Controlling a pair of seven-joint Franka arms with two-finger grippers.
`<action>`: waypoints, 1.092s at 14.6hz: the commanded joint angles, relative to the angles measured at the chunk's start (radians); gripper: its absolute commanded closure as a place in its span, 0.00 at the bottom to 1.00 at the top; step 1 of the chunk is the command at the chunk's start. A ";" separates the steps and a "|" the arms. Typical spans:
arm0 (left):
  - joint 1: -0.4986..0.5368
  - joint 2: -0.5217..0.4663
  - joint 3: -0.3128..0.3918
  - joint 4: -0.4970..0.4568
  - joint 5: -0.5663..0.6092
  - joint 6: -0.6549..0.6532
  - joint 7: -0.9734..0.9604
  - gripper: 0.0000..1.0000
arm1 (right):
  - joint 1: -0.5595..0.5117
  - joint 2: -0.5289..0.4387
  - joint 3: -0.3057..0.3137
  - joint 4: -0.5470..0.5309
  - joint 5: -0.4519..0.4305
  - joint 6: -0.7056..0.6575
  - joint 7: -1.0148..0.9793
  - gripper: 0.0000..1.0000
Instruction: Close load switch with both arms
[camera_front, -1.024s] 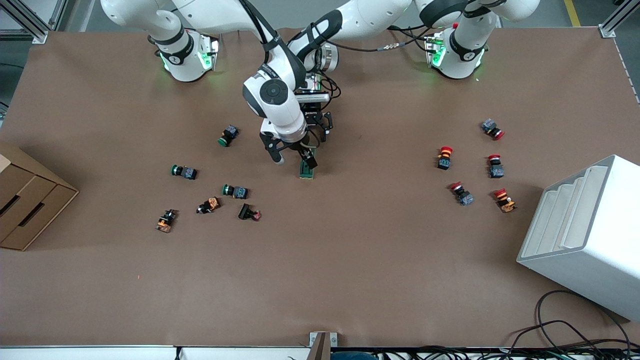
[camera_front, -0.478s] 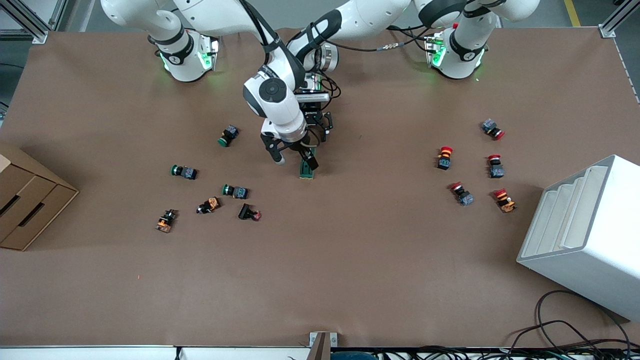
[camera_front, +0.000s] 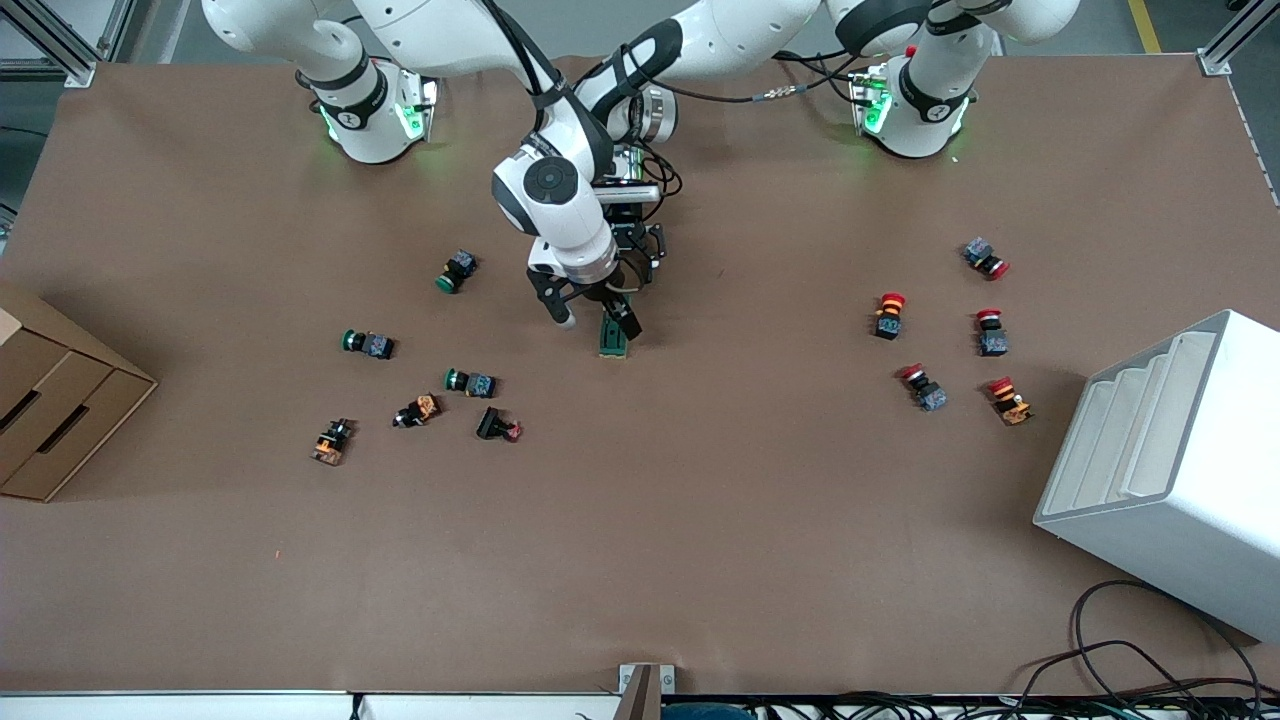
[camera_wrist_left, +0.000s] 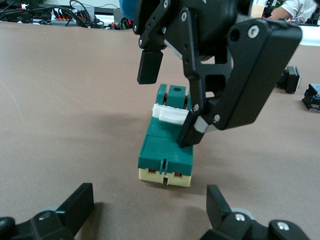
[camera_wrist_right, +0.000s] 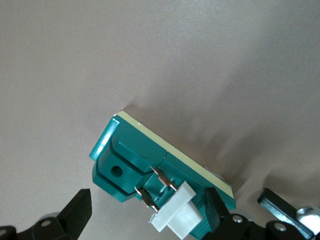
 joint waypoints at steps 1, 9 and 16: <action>-0.012 0.068 -0.006 -0.005 -0.016 0.044 -0.083 0.00 | 0.013 -0.003 -0.011 0.002 -0.009 0.012 0.018 0.00; -0.014 0.077 -0.004 0.000 -0.016 0.044 -0.083 0.00 | -0.029 -0.004 -0.021 0.063 -0.006 0.003 0.024 0.00; -0.014 0.088 -0.004 0.000 -0.004 0.044 -0.083 0.00 | -0.075 0.015 -0.027 0.125 -0.011 -0.011 0.016 0.00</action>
